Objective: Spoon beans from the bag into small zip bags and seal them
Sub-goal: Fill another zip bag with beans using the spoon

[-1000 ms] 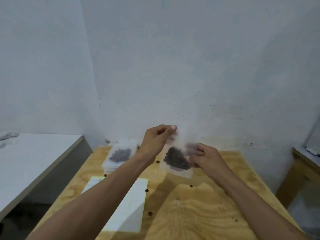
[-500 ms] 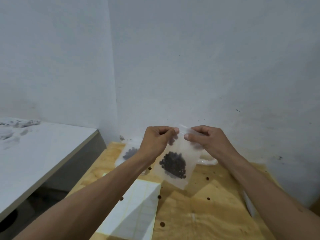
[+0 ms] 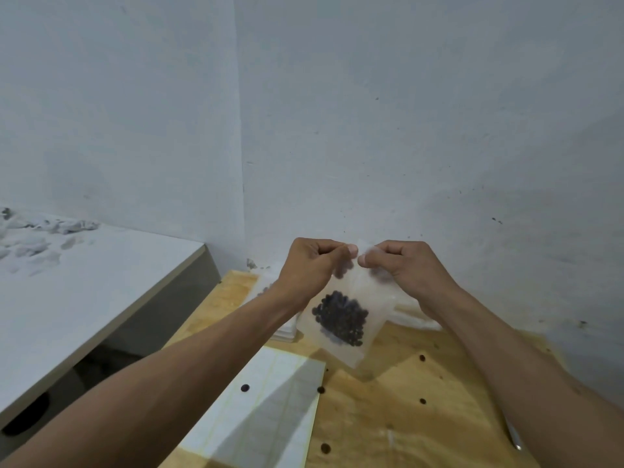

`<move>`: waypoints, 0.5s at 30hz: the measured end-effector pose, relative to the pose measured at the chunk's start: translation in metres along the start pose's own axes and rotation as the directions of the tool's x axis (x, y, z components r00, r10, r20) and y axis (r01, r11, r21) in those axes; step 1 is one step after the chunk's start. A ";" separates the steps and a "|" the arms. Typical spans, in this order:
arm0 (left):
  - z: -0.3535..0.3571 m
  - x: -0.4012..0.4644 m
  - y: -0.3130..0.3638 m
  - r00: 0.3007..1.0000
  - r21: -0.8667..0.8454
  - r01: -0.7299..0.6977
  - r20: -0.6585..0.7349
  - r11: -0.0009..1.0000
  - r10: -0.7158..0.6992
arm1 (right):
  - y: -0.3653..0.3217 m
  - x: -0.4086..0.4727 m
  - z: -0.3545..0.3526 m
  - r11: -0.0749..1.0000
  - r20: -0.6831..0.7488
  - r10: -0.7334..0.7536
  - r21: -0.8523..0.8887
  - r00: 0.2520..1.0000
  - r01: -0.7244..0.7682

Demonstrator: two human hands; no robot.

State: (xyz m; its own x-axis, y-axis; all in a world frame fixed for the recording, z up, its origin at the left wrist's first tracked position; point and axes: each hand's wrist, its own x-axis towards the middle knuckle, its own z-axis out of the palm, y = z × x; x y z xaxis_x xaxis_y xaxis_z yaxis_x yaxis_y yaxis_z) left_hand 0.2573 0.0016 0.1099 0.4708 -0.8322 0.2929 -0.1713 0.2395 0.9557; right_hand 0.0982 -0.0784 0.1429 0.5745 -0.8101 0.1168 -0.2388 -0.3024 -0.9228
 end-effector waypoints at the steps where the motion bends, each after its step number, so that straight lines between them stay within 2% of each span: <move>1: -0.001 0.001 0.001 1.000 -0.007 0.001 -0.006 1.000 -0.001 | 0.000 0.001 0.001 1.000 0.001 0.005 0.004 1.000 -0.005; 8: -0.015 0.006 0.000 0.996 -0.048 0.012 -0.087 0.999 -0.016 | -0.007 0.005 -0.001 0.999 0.029 0.042 0.028 0.999 -0.043; 15: -0.026 0.009 -0.001 0.990 -0.068 0.023 -0.139 0.997 -0.032 | -0.003 0.004 -0.011 0.984 -0.028 0.125 0.132 0.992 -0.121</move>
State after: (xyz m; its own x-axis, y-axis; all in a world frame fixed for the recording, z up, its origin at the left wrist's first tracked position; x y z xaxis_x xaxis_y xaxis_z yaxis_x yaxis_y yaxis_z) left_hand 0.2840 0.0073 0.1126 0.5919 -0.7617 0.2636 -0.1015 0.2540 0.9619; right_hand 0.0926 -0.0859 0.1500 0.5182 -0.8552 0.0104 -0.2010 -0.1336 -0.9704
